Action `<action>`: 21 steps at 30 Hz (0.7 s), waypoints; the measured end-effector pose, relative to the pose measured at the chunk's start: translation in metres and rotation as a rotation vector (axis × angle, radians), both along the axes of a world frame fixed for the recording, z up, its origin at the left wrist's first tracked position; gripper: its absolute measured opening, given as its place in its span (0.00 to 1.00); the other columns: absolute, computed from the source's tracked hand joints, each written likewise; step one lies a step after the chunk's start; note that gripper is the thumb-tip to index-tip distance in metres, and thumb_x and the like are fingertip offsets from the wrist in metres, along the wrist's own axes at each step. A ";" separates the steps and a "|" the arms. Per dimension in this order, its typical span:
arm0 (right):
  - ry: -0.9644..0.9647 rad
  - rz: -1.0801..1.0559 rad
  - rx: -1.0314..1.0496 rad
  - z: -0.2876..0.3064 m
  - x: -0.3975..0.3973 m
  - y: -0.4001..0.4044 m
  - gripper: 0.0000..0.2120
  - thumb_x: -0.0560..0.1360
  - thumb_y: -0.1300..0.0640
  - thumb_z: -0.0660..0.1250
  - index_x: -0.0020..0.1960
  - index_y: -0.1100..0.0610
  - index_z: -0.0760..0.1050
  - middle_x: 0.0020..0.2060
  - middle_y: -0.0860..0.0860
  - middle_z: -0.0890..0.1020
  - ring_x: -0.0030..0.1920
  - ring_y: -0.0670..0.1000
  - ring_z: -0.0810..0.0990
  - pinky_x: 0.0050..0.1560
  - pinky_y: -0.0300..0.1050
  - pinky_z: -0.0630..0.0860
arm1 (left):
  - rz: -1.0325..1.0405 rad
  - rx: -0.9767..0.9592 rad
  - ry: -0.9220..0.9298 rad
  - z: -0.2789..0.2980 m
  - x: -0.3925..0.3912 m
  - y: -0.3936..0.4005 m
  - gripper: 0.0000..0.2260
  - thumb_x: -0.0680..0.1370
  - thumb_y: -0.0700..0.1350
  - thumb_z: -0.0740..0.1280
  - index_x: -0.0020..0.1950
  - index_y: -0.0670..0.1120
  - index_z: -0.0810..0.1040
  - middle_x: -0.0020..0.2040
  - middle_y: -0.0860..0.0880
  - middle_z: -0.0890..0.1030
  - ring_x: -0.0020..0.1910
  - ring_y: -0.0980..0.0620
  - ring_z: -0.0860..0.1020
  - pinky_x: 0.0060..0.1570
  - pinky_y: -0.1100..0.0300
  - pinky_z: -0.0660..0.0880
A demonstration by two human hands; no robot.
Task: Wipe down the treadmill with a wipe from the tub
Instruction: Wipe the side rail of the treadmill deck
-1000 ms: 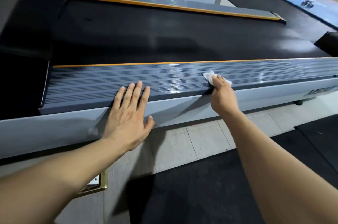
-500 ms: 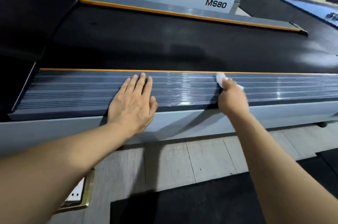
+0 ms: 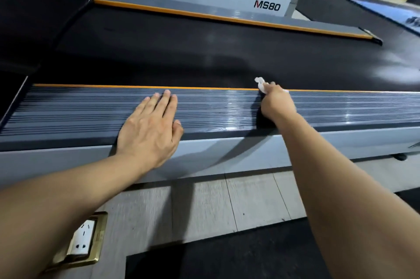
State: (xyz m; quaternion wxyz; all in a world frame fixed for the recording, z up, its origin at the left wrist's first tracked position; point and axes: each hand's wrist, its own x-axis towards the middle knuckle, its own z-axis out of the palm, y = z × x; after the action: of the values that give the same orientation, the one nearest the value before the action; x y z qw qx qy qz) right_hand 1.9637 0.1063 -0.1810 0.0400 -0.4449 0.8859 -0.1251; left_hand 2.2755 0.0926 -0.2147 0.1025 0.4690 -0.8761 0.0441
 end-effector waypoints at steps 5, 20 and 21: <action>-0.180 0.419 -0.268 -0.017 0.073 -0.003 0.28 0.74 0.68 0.53 0.69 0.53 0.76 0.65 0.51 0.79 0.69 0.54 0.74 0.71 0.49 0.70 | -0.014 -0.006 0.012 0.001 0.001 0.000 0.34 0.79 0.55 0.39 0.82 0.42 0.59 0.82 0.44 0.60 0.81 0.46 0.59 0.81 0.50 0.52; -0.056 0.306 -0.502 -0.028 0.034 0.087 0.28 0.73 0.66 0.54 0.66 0.50 0.80 0.66 0.46 0.80 0.69 0.48 0.75 0.72 0.42 0.67 | 0.006 0.039 0.031 0.003 -0.004 0.003 0.36 0.77 0.56 0.38 0.82 0.42 0.58 0.82 0.43 0.58 0.81 0.44 0.57 0.80 0.49 0.51; -0.066 0.422 -0.520 -0.032 0.057 0.085 0.26 0.73 0.66 0.56 0.65 0.51 0.81 0.65 0.46 0.81 0.68 0.47 0.76 0.71 0.42 0.68 | 0.013 0.039 0.028 0.004 -0.005 0.005 0.36 0.77 0.56 0.37 0.82 0.42 0.57 0.82 0.41 0.58 0.81 0.43 0.57 0.80 0.48 0.52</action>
State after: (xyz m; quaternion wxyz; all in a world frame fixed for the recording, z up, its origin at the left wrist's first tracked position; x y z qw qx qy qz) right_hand 2.0209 0.1911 -0.2131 -0.0213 -0.6094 0.7111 -0.3501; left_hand 2.2702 0.0978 -0.2111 0.1055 0.4773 -0.8721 0.0209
